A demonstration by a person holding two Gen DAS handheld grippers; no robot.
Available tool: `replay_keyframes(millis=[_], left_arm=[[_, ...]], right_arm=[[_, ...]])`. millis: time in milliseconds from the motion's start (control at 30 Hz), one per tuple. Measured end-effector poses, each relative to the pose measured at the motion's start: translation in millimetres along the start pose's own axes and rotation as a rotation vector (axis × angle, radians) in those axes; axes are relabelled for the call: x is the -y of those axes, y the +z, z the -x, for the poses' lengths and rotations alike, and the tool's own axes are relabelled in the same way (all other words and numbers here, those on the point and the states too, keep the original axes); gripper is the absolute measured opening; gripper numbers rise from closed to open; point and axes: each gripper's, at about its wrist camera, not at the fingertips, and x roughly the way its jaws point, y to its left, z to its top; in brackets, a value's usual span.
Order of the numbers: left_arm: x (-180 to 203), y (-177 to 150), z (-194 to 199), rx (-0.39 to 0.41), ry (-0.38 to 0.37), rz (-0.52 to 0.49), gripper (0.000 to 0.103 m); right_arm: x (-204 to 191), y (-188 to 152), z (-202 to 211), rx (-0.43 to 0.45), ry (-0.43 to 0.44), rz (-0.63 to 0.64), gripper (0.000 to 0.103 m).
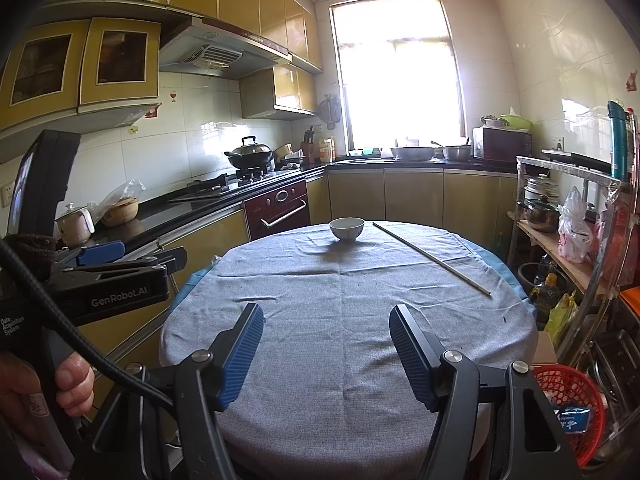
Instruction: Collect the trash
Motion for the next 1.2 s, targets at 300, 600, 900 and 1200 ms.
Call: replay_keyframes(millis=[300, 600, 900, 1200], left_arm=[[-1.1, -1.9, -2.0, -0.004, 0.003, 0.002, 0.090], [-1.2, -3.2, -2.7, -0.005, 0.006, 0.002, 0.090], [-1.3, -4.3, -2.7, -0.007, 0.006, 0.003, 0.090], [0.3, -5.2, -2.8, -0.007, 0.005, 0.003, 0.090]], right_arm=[[1.8, -0.5, -0.6, -0.002, -0.001, -0.002, 0.069], [3.3, -1.2, -0.6, -0.001, -0.002, -0.003, 0.069], [3.7, -1.7, -0.7, -0.002, -0.002, -0.004, 0.069], [4.6, -2.5, -1.1, -0.002, -0.005, -0.004, 0.069]])
